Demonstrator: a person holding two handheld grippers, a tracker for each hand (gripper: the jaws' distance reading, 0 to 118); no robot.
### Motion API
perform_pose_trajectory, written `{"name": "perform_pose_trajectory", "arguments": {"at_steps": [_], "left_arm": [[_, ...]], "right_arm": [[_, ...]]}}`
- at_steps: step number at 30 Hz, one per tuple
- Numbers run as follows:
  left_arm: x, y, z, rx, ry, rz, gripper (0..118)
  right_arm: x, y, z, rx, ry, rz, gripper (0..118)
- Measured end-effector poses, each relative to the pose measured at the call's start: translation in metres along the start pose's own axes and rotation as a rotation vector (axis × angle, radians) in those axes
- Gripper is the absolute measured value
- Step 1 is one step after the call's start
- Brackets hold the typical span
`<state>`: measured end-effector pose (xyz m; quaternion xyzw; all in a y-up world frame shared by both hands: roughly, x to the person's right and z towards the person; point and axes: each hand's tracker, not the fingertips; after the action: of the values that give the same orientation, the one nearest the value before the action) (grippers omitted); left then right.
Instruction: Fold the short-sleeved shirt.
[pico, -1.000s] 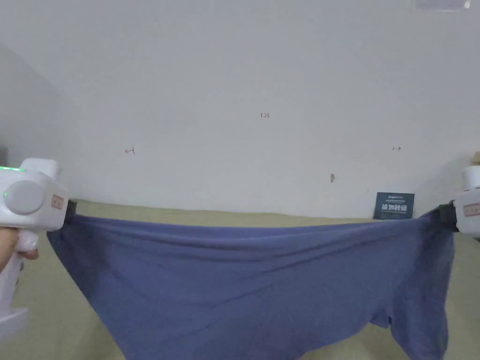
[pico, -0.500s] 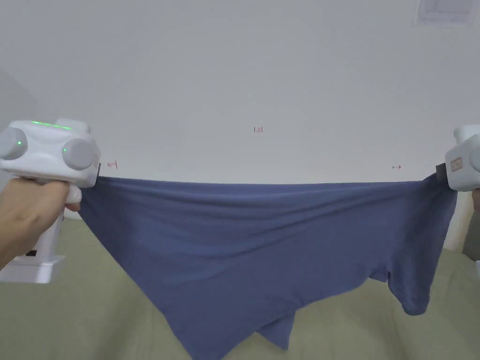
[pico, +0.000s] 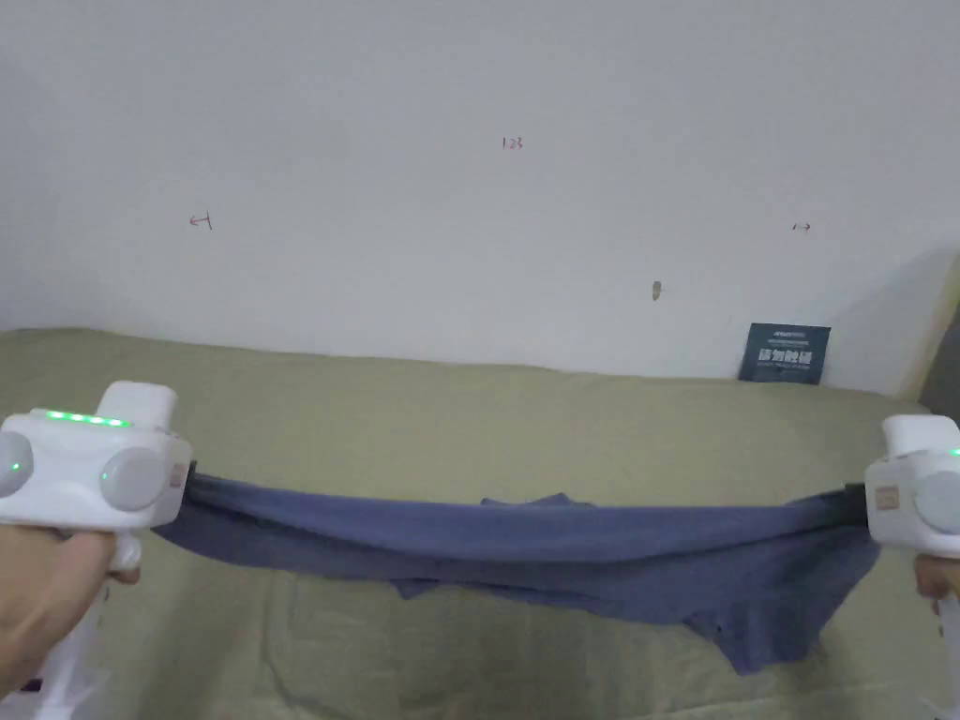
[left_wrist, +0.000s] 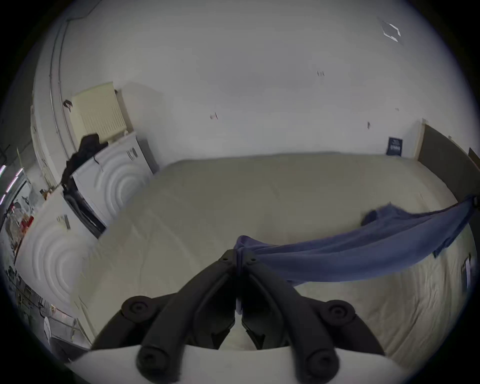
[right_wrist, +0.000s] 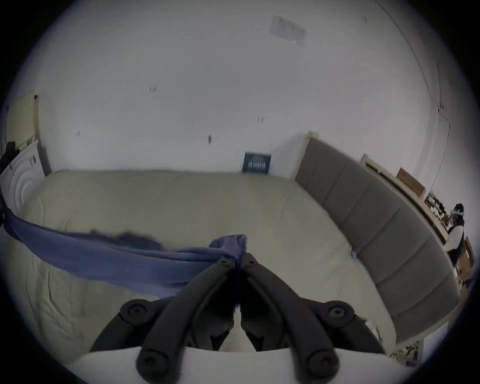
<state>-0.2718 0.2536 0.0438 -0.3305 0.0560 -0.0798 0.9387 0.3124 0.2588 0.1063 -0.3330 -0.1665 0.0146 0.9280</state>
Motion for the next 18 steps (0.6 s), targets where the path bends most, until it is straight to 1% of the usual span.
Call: {"name": "perform_pose_trajectory", "arguments": {"at_steps": [1, 4, 6, 7, 8, 10, 14, 18], "left_arm": [[-0.001, -0.019, 0.006, -0.024, -0.017, -0.005, 2], [-0.004, -0.074, 0.029, -0.065, -0.061, -0.068, 2], [-0.005, -0.104, 0.052, -0.076, -0.054, -0.081, 2], [-0.007, -0.12, 0.062, -0.085, -0.069, -0.091, 2], [-0.01, -0.136, 0.073, -0.092, -0.071, -0.087, 2], [-0.02, -0.161, 0.086, -0.116, -0.088, -0.062, 2], [-0.036, -0.207, 0.11, -0.173, -0.116, -0.004, 2], [-0.047, -0.237, 0.124, -0.217, -0.134, 0.037, 2]], "right_arm": [[0.003, -0.022, 0.002, -0.053, 0.006, 0.034, 1], [0.021, -0.078, 0.016, -0.063, 0.038, 0.011, 1], [0.032, -0.108, 0.035, -0.067, 0.051, 0.01, 1], [0.037, -0.125, 0.047, -0.063, 0.06, -0.013, 1], [0.043, -0.138, 0.058, -0.077, 0.074, -0.011, 1], [0.055, -0.164, 0.078, -0.078, 0.084, -0.045, 1], [0.068, -0.213, 0.11, -0.114, 0.09, -0.028, 1], [0.075, -0.248, 0.127, -0.151, 0.094, -0.054, 1]]}}
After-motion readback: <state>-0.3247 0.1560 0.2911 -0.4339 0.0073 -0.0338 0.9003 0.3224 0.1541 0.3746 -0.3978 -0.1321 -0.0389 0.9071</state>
